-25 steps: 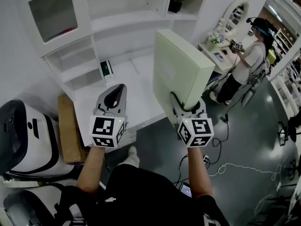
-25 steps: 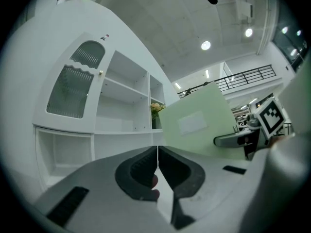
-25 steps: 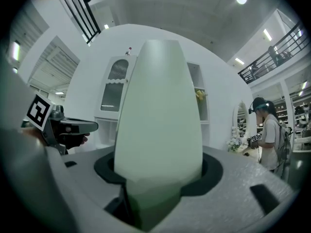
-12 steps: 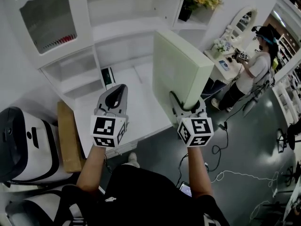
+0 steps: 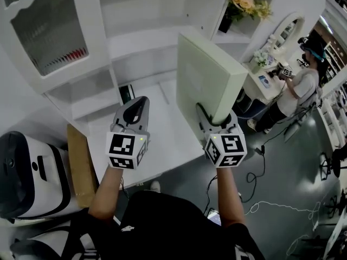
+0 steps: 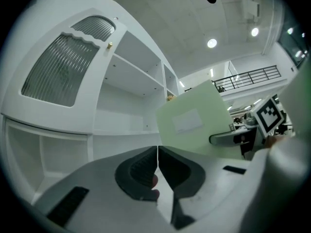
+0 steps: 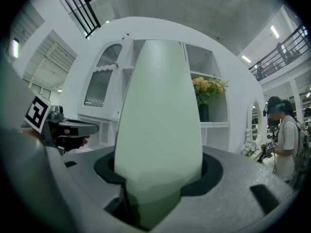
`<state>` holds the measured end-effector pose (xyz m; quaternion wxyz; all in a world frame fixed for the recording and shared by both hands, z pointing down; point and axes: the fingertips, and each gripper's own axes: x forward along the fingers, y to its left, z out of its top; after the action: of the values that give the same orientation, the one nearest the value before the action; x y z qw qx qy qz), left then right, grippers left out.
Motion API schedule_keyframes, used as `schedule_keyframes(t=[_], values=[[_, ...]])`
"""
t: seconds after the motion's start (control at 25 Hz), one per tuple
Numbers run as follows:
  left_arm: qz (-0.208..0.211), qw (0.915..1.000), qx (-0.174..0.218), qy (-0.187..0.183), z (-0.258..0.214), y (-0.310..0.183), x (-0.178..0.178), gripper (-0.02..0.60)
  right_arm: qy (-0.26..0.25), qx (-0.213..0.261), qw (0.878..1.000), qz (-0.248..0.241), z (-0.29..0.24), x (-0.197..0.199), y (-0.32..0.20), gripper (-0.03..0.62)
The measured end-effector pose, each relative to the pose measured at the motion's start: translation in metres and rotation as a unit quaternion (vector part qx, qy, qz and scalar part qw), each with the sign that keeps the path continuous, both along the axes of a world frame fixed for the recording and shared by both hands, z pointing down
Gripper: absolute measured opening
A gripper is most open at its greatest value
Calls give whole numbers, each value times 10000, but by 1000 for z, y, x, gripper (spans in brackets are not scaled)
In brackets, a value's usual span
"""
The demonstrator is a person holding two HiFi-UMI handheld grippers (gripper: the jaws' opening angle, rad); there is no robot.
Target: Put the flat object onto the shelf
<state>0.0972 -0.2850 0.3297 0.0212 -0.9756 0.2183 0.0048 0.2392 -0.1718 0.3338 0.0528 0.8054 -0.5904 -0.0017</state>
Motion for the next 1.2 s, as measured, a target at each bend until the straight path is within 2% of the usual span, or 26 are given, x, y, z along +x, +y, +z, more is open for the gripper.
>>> schedule_keyframes(t=[0.4,0.72,1.2], values=[[65,9999,-87,-41,14,-36,4,9,80,-25,10000,44,4,5,-36,272],[-2,9999,-101,-82,18,-38,4,9,187,-88,9998,-66,6,7,-50,272],[-521,9986,-93,-50,13,-25,9,9,425,-196,9977,-495,-3,23,-57,272]])
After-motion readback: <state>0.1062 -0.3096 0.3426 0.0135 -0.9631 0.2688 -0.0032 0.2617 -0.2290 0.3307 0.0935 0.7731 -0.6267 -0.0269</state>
